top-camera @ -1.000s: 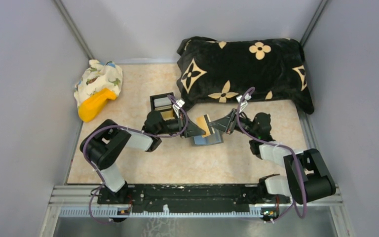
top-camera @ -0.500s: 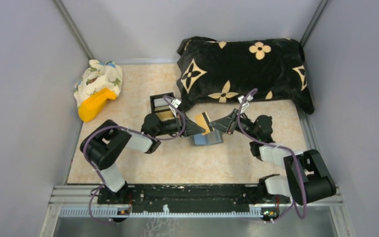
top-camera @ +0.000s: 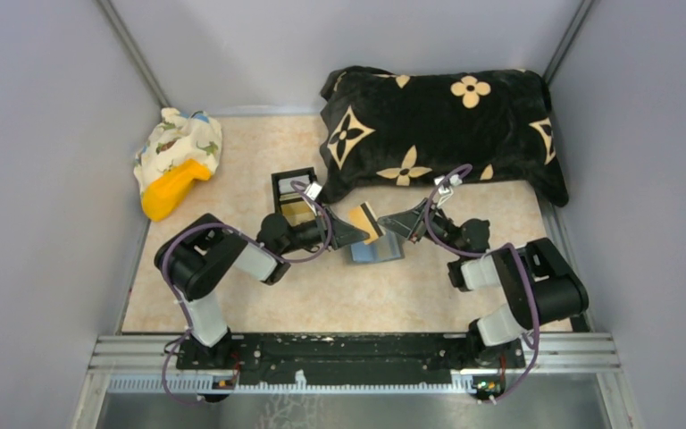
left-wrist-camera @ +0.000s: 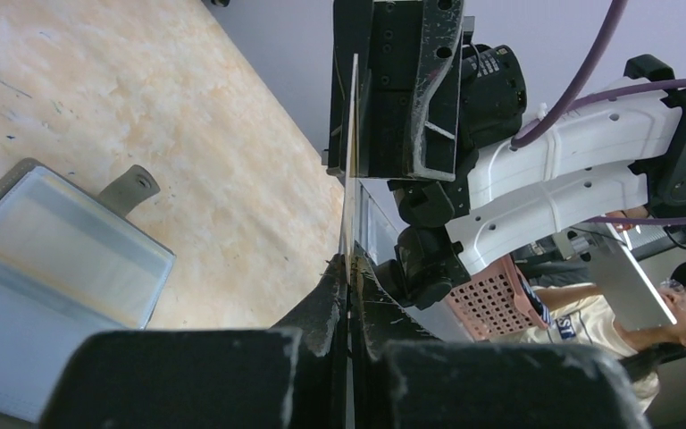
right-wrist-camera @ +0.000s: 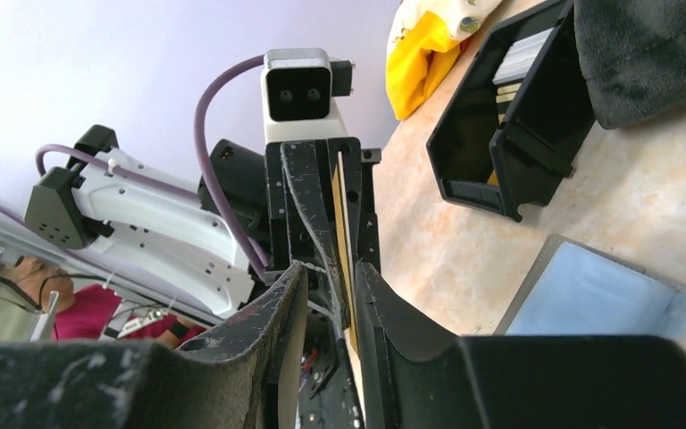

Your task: Take the credit cards out of the card holder

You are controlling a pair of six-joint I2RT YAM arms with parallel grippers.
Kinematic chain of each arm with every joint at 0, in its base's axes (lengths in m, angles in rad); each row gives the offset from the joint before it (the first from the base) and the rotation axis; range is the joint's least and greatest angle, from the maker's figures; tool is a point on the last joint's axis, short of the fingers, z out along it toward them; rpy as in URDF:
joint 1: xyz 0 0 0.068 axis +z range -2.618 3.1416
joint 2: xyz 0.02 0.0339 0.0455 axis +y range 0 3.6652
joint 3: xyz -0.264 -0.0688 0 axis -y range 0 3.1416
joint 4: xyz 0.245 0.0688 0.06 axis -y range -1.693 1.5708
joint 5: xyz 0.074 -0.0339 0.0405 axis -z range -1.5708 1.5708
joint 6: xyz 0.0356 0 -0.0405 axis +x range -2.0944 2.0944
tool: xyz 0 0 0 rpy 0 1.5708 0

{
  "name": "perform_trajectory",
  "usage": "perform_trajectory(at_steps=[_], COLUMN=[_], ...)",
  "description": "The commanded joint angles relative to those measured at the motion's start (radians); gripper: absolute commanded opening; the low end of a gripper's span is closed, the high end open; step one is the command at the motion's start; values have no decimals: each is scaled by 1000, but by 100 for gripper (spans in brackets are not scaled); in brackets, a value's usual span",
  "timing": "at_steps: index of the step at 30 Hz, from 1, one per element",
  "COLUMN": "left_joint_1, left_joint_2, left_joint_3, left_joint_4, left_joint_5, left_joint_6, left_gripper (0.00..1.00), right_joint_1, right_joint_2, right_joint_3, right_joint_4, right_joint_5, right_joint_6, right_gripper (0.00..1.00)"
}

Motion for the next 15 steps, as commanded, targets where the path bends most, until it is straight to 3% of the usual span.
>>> perform_trajectory(at_steps=[1, 6, 15], left_joint_1=[-6, -5, -9], left_joint_2=[-2, -1, 19], left_joint_3=[-13, -9, 6], left_joint_4=[232, 232, 229], left_joint_5=[-40, -33, -9], left_joint_6=[-13, -12, -25], left_gripper=[0, 0, 0], right_joint_1=[24, 25, 44], right_joint_2=[1, 13, 57], right_joint_3=[34, 33, 57], right_joint_4=[203, 192, 194], right_joint_5=[22, 22, 8], right_joint_6=[8, 0, 0], right_gripper=[27, 19, 23])
